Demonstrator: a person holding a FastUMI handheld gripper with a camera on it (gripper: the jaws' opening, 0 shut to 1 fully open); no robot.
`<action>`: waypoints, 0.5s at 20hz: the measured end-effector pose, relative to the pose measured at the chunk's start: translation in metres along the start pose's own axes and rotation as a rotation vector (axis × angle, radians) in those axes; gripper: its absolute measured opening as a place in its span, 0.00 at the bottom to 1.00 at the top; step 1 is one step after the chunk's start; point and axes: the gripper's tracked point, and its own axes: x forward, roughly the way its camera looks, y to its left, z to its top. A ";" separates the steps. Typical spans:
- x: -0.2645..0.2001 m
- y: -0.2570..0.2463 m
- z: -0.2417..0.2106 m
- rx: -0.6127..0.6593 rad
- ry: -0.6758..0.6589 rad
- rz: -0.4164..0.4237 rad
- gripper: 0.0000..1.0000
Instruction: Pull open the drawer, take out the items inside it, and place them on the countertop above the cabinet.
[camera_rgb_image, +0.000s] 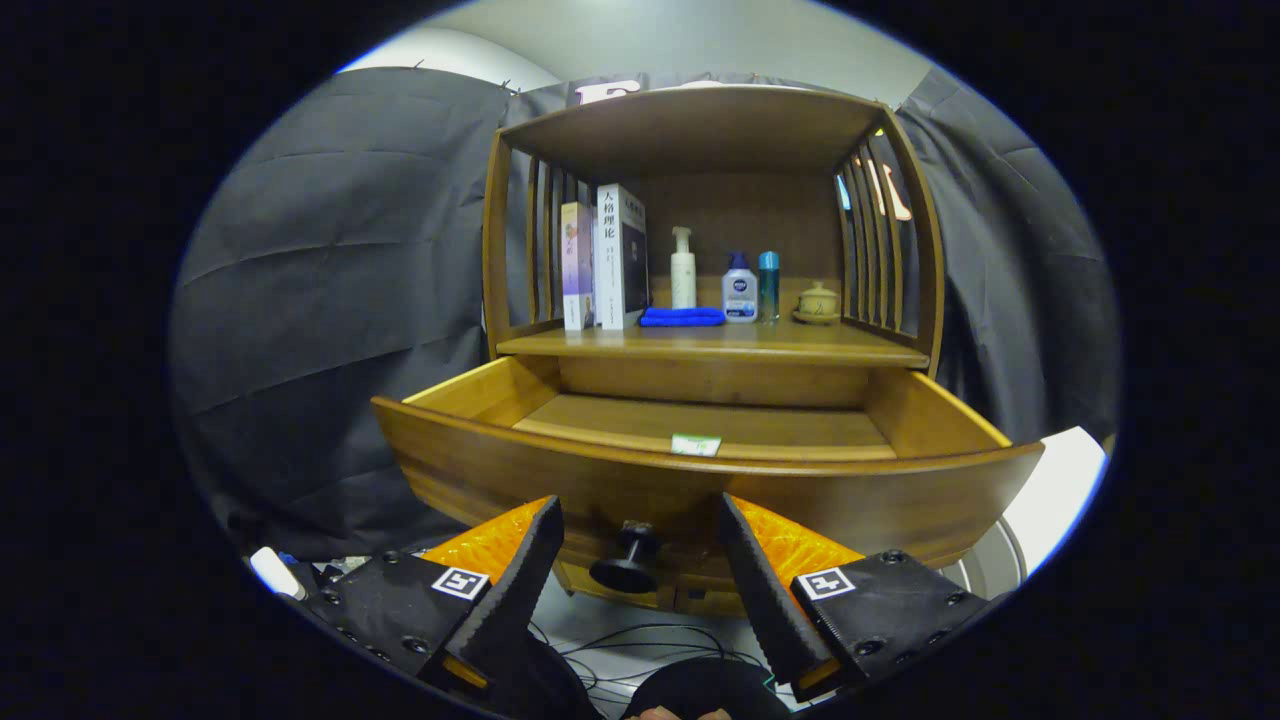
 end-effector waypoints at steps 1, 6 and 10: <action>-0.002 -0.003 0.008 0.001 -0.013 -0.005 0.96; -0.007 -0.027 0.048 0.032 -0.063 -0.048 0.96; -0.001 -0.049 0.079 -0.015 -0.068 -0.109 0.96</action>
